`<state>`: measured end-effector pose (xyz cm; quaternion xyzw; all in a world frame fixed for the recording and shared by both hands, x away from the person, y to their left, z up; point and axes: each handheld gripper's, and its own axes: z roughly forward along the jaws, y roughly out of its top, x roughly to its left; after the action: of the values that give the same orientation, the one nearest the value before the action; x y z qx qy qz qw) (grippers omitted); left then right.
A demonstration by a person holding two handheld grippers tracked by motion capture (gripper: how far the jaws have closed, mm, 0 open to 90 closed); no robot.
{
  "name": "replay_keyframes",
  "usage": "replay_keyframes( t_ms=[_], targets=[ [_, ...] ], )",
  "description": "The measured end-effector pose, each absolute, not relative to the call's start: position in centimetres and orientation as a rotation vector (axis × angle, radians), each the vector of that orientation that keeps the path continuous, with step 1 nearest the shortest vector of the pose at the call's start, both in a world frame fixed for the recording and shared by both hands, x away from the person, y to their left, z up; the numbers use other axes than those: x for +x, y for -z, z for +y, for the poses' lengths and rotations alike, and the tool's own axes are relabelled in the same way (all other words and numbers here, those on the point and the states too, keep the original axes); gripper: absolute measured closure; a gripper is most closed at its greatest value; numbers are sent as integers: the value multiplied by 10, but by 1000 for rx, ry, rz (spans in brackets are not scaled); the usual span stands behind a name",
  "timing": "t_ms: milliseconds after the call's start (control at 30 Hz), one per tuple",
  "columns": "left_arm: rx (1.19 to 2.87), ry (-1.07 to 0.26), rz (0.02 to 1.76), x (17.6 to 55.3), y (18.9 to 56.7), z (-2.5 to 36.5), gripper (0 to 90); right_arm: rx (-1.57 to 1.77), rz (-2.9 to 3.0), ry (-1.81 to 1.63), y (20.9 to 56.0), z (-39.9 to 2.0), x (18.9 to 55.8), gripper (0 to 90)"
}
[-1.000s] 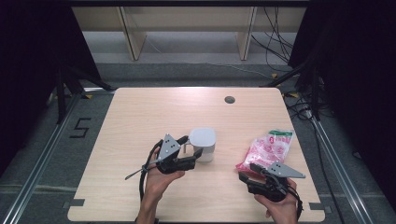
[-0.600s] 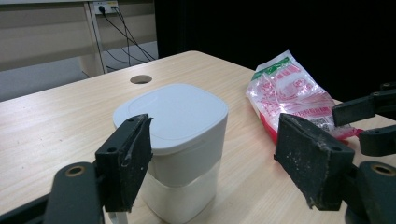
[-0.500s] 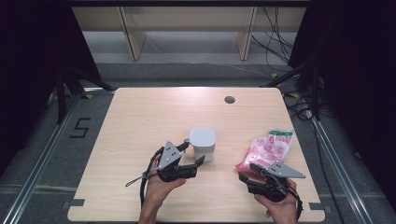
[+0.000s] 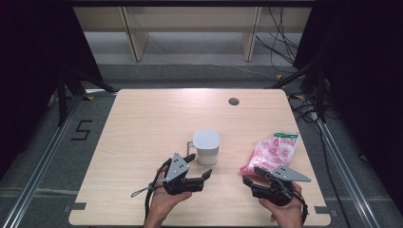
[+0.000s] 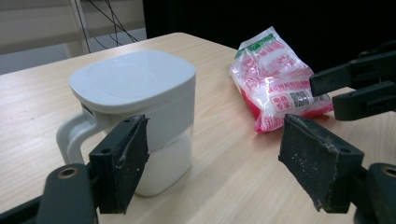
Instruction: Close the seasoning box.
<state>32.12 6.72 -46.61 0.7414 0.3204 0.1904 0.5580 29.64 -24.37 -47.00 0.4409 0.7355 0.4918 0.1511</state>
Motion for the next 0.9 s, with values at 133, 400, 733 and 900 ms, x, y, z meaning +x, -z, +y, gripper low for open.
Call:
replay_keyframes(
  t_ms=[133, 400, 733, 900],
  targets=[
    [1752, -440, 751, 315, 474, 66, 231, 1249, 2122, -1391, 472, -245, 296, 406],
    [1765, -425, 757, 306, 488, 63, 228, 1234, 2173, -1436, 475, -245, 289, 386],
    [1773, -412, 750, 296, 497, 62, 225, 1167, 2242, -1346, 481, -248, 285, 364],
    [1788, -413, 753, 293, 502, 62, 223, 1177, 2266, -1342, 482, -248, 281, 362]
  ],
)
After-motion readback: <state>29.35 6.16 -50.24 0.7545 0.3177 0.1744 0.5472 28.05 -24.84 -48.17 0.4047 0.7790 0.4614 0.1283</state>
